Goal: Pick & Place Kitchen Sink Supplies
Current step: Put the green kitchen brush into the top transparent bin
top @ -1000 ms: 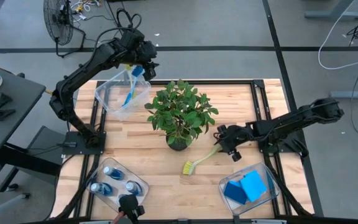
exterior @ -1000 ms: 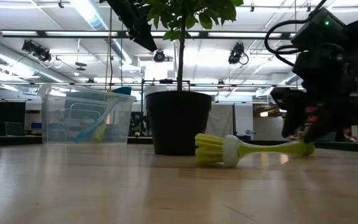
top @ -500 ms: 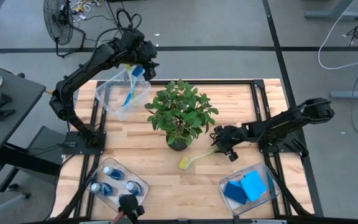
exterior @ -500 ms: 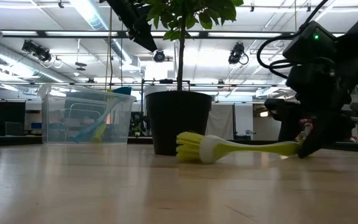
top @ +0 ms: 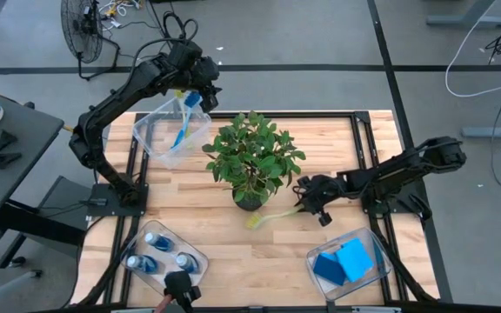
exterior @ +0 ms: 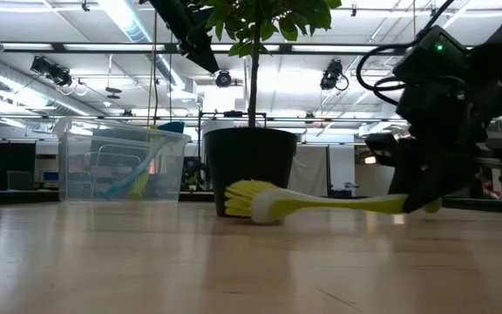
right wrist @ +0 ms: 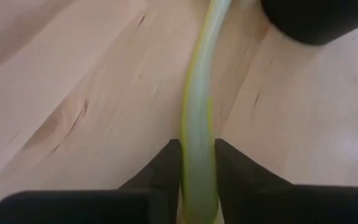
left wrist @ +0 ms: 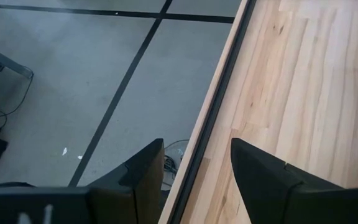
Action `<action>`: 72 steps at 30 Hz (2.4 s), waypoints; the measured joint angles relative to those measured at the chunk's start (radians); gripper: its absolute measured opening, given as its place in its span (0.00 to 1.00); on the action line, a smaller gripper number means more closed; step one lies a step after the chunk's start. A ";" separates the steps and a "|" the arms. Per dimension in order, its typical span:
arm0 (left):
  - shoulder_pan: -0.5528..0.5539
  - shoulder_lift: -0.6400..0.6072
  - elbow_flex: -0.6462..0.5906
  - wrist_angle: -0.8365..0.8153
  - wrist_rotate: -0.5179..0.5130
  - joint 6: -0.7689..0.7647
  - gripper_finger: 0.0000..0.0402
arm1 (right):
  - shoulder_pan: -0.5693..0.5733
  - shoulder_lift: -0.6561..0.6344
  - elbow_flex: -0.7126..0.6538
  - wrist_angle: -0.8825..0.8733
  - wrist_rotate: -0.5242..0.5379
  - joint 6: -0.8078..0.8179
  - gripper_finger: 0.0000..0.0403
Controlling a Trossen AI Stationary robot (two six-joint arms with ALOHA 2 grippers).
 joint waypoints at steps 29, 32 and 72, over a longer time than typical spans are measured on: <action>0.000 0.000 0.000 0.007 -0.004 0.002 0.47 | -0.008 -0.151 0.253 -0.611 -0.018 0.042 0.14; 0.000 0.000 0.000 0.007 -0.004 0.001 0.47 | -0.008 -0.212 0.253 -0.730 -0.018 0.091 0.14; 0.036 0.000 0.000 0.032 -0.011 -0.001 0.47 | -0.036 -0.375 0.556 -0.873 0.023 0.157 0.14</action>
